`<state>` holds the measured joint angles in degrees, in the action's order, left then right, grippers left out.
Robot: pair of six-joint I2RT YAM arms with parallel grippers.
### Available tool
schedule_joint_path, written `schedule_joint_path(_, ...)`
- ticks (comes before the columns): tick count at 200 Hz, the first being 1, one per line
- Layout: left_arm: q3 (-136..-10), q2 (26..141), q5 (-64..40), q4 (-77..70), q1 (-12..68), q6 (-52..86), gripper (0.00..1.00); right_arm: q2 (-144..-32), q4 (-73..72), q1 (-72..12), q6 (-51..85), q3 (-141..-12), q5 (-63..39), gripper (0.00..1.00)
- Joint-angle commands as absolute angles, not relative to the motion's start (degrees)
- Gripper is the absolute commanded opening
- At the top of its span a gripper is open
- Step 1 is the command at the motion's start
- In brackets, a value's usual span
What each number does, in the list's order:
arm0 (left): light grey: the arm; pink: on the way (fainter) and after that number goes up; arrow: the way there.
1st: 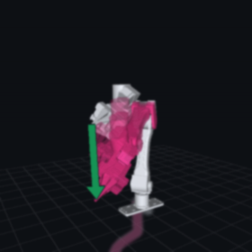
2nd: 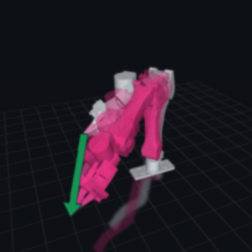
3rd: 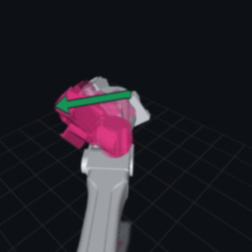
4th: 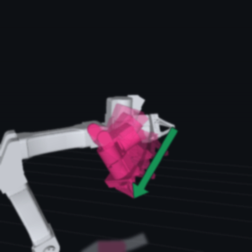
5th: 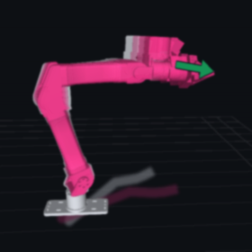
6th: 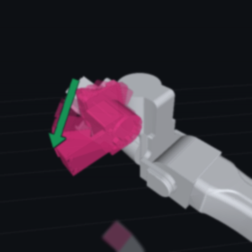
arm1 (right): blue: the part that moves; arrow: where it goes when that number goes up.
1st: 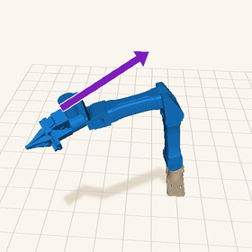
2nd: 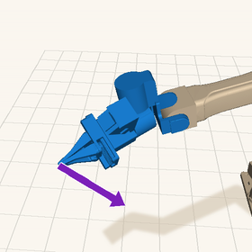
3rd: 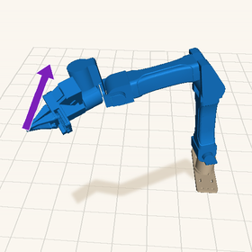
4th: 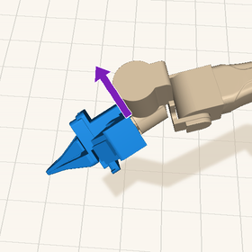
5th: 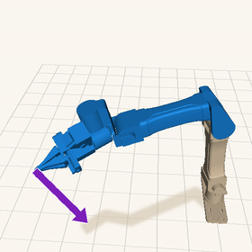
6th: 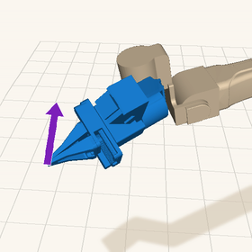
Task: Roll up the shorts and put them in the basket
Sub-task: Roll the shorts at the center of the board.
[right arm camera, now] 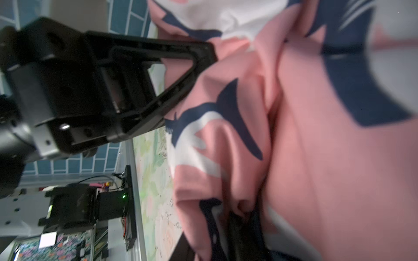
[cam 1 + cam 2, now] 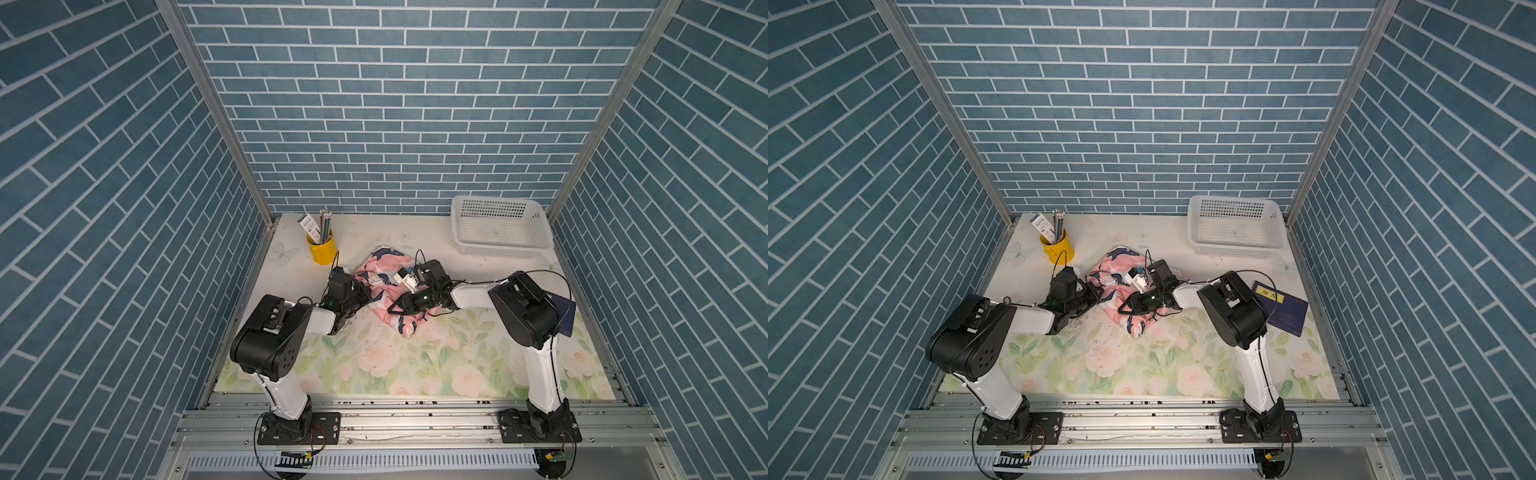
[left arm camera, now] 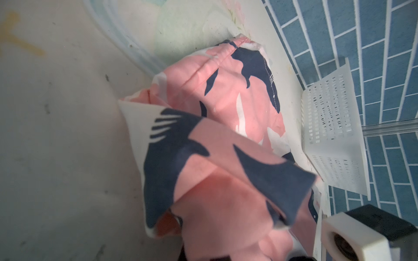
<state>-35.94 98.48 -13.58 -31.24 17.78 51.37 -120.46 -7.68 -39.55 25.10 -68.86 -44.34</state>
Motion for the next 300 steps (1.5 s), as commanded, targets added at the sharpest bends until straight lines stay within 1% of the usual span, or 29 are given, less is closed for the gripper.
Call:
schedule_joint_path(1,-38.6,96.6,-12.5,-22.3,17.8,49.7,0.00,-115.1,4.7,-39.6,15.7,-69.1,-28.6,0.37)
schedule_joint_path(17,-39.5,96.8,-12.8,-19.1,17.8,49.7,0.00,-111.2,5.7,-40.1,13.0,-67.2,-20.9,0.42)
schedule_joint_path(31,-40.2,96.9,-12.6,-16.9,17.9,50.0,0.00,-107.9,6.1,-42.0,9.7,-65.7,-14.1,0.44)
schedule_joint_path(46,-40.8,97.0,-12.7,-15.2,18.0,50.4,0.00,-105.2,6.3,-45.9,5.6,-65.0,-6.4,0.46)
schedule_joint_path(51,-41.1,97.0,-12.6,-14.7,18.0,50.4,0.00,-104.4,6.0,-47.2,4.3,-64.7,-4.8,0.48)
schedule_joint_path(58,-41.5,97.0,-12.7,-14.0,18.1,50.5,0.00,-103.8,5.5,-49.3,2.6,-64.4,0.0,0.50)
schedule_joint_path(72,-42.3,96.8,-12.6,-12.7,18.3,50.5,0.00,-102.9,3.8,-52.9,-0.6,-64.1,4.7,0.51)
schedule_joint_path(81,-42.7,96.7,-12.6,-12.3,18.4,50.5,0.00,-102.9,3.0,-54.7,-2.1,-64.1,6.2,0.52)
schedule_joint_path(91,-43.2,96.7,-12.6,-11.6,18.6,50.5,0.00,-103.0,1.8,-56.6,-3.9,-64.1,8.3,0.55)
schedule_joint_path(114,-44.4,96.7,-12.3,-9.9,18.9,50.4,0.00,-103.8,0.0,-60.5,-8.0,-64.3,12.7,0.56)
schedule_joint_path(119,-44.4,96.5,-12.3,-9.8,18.9,50.4,0.00,-104.0,-0.5,-61.2,-8.7,-64.3,13.4,0.59)
schedule_joint_path(156,-44.9,96.4,-13.0,-9.0,18.9,50.8,0.00,-108.9,-2.2,-65.2,-13.9,-64.8,20.6,0.60)
schedule_joint_path(197,-44.8,95.9,-14.3,-9.1,18.8,51.5,0.00,-113.2,-4.9,-65.6,-13.6,-65.5,24.6,0.60)
schedule_joint_path(236,-45.0,95.2,-15.3,-8.9,18.9,51.2,0.00,-115.1,-7.7,-65.3,-14.1,-65.7,28.0,0.60)
schedule_joint_path(251,-45.1,95.2,-15.5,-8.7,18.9,51.1,0.00,-116.3,-6.8,-64.8,-13.8,-66.4,28.4,0.56)
schedule_joint_path(259,-45.1,95.2,-15.5,-8.7,18.9,51.1,0.00,-116.6,-6.8,-64.3,-13.6,-66.4,27.8,0.51)
schedule_joint_path(267,-45.1,95.2,-15.7,-8.7,18.9,51.1,0.00,-116.9,-6.4,-63.7,-13.3,-66.3,26.5,0.43)
schedule_joint_path(279,-44.8,94.9,-15.7,-8.8,18.9,51.1,0.00,-117.2,-5.4,-62.6,-12.3,-66.4,23.9,0.26)
schedule_joint_path(285,-44.6,94.7,-15.7,-9.1,18.9,51.1,0.00,-117.3,-5.0,-62.3,-11.9,-66.5,23.1,0.21)
schedule_joint_path(294,-44.4,94.6,-15.6,-9.4,18.9,51.2,0.00,-117.2,-4.4,-61.8,-11.1,-66.5,21.8,0.11)
schedule_joint_path(300,-44.4,94.7,-15.5,-9.4,18.8,51.2,0.00,-117.0,-4.2,-61.4,-10.5,-66.2,20.5,0.07)
